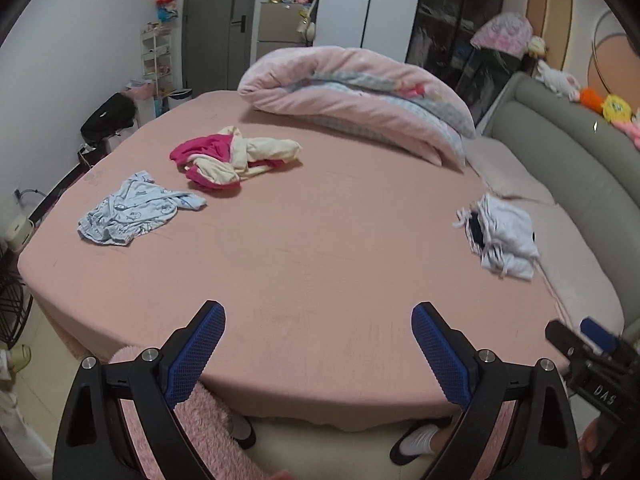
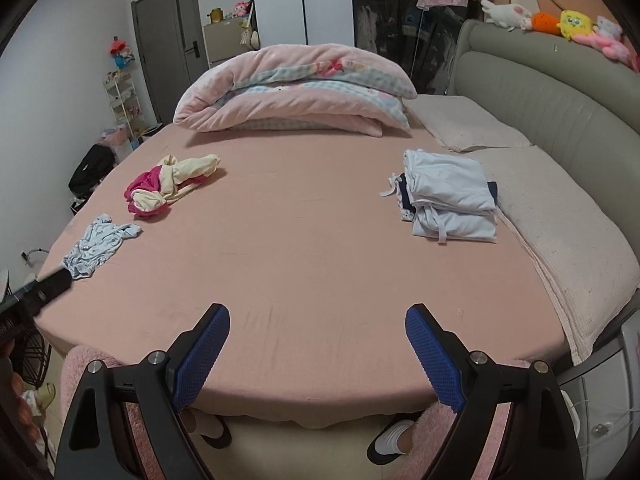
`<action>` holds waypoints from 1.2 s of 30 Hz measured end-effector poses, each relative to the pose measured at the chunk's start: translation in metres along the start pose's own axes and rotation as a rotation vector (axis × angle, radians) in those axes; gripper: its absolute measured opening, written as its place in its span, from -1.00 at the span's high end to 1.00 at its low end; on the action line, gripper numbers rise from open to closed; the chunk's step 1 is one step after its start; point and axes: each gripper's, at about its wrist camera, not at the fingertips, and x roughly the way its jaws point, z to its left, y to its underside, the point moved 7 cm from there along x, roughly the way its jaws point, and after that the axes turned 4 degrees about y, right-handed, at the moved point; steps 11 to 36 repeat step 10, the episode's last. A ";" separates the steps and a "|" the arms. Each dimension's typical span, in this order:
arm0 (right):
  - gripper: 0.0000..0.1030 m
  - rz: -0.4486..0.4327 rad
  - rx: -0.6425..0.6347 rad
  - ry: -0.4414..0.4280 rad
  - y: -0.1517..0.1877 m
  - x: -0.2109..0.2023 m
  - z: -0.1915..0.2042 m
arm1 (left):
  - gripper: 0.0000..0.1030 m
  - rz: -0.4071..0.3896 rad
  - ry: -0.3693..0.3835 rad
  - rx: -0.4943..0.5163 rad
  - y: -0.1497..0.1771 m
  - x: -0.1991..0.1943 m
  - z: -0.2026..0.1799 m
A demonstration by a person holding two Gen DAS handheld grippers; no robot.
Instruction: Fold clothes
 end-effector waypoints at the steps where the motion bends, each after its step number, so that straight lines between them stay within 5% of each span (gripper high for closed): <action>1: -0.74 -0.003 -0.001 0.007 0.002 -0.001 -0.001 | -0.85 0.007 0.006 0.003 0.003 0.001 -0.002; 36: -0.74 -0.002 -0.029 0.002 0.014 -0.007 0.010 | -0.85 0.038 0.029 0.027 0.023 0.003 -0.019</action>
